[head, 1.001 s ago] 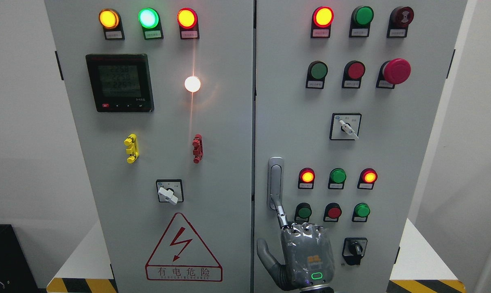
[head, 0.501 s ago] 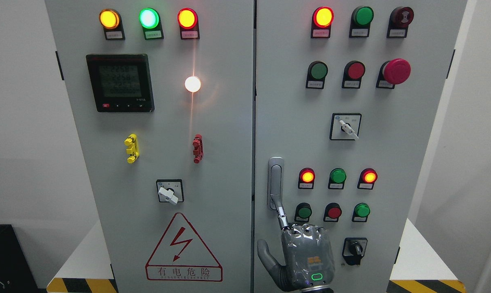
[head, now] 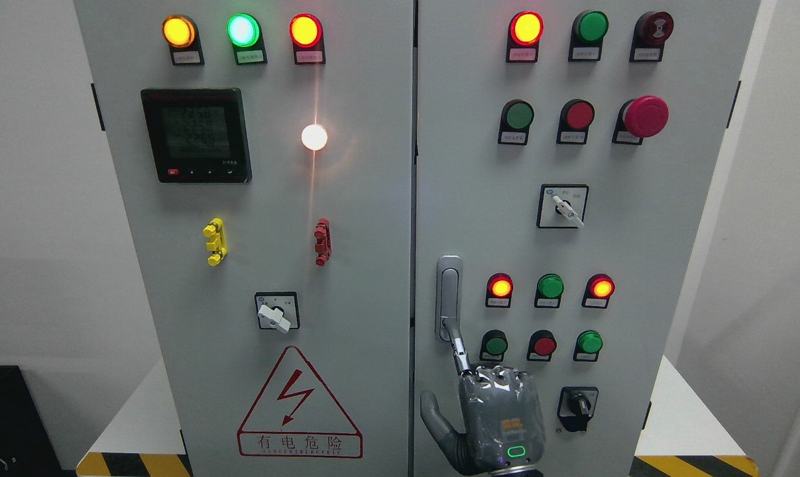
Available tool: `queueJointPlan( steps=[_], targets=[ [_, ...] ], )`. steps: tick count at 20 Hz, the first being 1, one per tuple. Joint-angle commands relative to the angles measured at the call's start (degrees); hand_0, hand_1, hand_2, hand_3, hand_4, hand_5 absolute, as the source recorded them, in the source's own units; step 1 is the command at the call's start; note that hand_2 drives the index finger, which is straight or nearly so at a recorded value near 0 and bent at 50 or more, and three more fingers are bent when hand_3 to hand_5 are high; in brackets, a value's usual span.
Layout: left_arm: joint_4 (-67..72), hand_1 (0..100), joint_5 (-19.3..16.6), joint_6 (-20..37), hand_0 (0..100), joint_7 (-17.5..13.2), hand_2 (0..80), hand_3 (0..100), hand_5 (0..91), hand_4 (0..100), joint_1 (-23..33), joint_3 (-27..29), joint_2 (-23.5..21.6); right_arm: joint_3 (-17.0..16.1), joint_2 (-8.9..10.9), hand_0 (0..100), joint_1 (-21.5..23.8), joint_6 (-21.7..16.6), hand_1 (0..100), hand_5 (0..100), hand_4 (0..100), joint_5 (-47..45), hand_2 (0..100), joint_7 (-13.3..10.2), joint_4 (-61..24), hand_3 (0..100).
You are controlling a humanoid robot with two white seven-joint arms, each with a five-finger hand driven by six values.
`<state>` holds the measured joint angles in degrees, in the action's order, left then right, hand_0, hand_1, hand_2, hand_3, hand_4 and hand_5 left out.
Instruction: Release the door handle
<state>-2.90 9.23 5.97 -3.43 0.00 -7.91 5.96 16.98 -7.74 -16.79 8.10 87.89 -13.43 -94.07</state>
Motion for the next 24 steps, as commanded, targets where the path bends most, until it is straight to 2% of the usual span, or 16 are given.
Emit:
queueJointPlan(
  steps=[1, 24],
  targets=[
    [0.0, 56, 0.0, 0.0, 12, 0.0, 0.0, 0, 0.0, 0, 0.5, 0.0, 0.0, -0.2, 0.00, 45, 0.0, 0.1, 33, 100, 100, 0.0, 4, 0.2, 1.0, 100],
    [0.0, 56, 0.0, 0.0, 12, 0.0, 0.0, 0, 0.0, 0, 0.5, 0.0, 0.0, 0.1, 0.00, 45, 0.1, 0.1, 33, 100, 100, 0.0, 4, 1.0, 1.7, 100]
  ],
)
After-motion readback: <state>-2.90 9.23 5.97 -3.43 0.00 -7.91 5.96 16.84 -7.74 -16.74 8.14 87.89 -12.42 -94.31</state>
